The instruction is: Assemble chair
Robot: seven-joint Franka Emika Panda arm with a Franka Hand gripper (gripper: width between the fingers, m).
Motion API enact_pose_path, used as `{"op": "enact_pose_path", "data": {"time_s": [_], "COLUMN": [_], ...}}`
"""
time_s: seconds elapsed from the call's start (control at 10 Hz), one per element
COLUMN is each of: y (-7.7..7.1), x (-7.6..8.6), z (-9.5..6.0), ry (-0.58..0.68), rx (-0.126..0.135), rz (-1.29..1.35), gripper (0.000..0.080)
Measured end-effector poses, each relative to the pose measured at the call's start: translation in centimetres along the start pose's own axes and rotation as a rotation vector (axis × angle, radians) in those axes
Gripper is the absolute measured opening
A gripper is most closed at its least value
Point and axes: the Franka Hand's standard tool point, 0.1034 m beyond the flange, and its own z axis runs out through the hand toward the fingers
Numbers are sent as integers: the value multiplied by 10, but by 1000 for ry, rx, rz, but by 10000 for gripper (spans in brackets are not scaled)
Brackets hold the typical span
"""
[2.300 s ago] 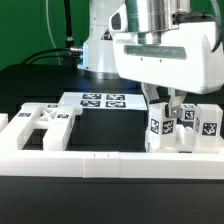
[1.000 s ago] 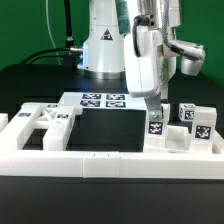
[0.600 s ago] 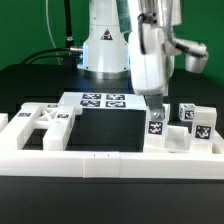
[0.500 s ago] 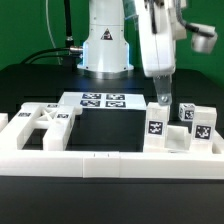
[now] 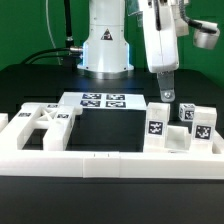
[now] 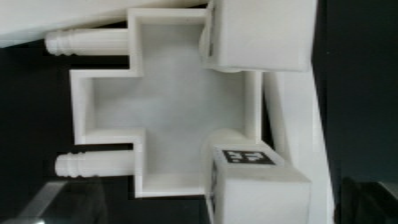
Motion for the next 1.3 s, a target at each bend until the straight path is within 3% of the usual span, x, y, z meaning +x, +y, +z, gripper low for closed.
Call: {"op": "enact_pose_path", "data": {"time_s": [0.5, 0.6, 0.8, 1.2, 1.3], "y": [1, 2, 7, 6, 7], "x": [1, 2, -2, -1, 0], "z": [1, 2, 1, 2, 3], "ry": [1, -1, -11, -16, -19], "rx": [-3, -13, -69, -58, -70], "rz": [-60, -92, -239, -548, -677], "gripper": [649, 649, 649, 649, 649]}}
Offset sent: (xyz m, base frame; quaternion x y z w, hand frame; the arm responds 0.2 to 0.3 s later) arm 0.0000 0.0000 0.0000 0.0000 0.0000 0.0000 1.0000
